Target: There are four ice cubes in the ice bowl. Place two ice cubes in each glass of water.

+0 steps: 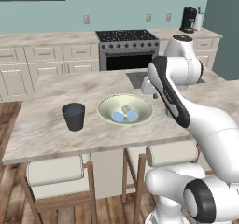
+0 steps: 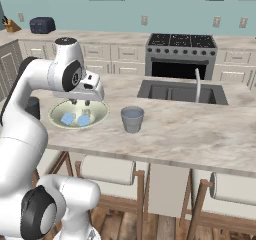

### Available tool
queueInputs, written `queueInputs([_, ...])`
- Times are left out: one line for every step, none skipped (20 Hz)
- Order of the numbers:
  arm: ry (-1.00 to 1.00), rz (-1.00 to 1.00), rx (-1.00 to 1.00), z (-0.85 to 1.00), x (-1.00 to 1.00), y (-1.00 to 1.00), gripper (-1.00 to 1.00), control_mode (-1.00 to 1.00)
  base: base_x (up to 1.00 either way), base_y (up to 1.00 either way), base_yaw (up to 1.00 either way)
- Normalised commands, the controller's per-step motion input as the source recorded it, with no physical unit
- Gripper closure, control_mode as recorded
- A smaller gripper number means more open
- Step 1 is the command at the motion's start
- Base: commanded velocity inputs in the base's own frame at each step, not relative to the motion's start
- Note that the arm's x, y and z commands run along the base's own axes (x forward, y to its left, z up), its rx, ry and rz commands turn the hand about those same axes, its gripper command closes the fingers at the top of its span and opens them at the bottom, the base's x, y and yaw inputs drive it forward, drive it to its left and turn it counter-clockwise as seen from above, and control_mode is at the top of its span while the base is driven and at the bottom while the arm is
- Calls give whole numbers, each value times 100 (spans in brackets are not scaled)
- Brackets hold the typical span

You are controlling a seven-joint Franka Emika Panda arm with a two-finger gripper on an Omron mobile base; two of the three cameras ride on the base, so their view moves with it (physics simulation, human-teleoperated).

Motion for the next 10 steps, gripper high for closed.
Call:
queueInputs([0,0,0,0,-1,0,-100,-100,0,0,0])
queueInputs([0,0,3,0,-4,0,-100,-100,0,0,0])
queueInputs([0,0,7,0,-11,0,-100,-100,0,0,0])
queueInputs([-2,0,5,0,-29,0,-100,-100,0,0,0])
queueInputs([-1,0,0,-3,-13,11,-100,-100,0,0,0])
queueInputs([0,0,0,-1,-5,22,-100,-100,0,0,0])
queueInputs([0,0,0,-9,0,43,-100,-100,0,0,0])
queueInputs([0,0,3,-9,0,38,-100,-100,0,0,0])
queueInputs([0,0,10,-9,-9,25,-100,-100,0,0,0])
queueInputs([0,0,8,-6,-16,16,-100,-100,0,0,0])
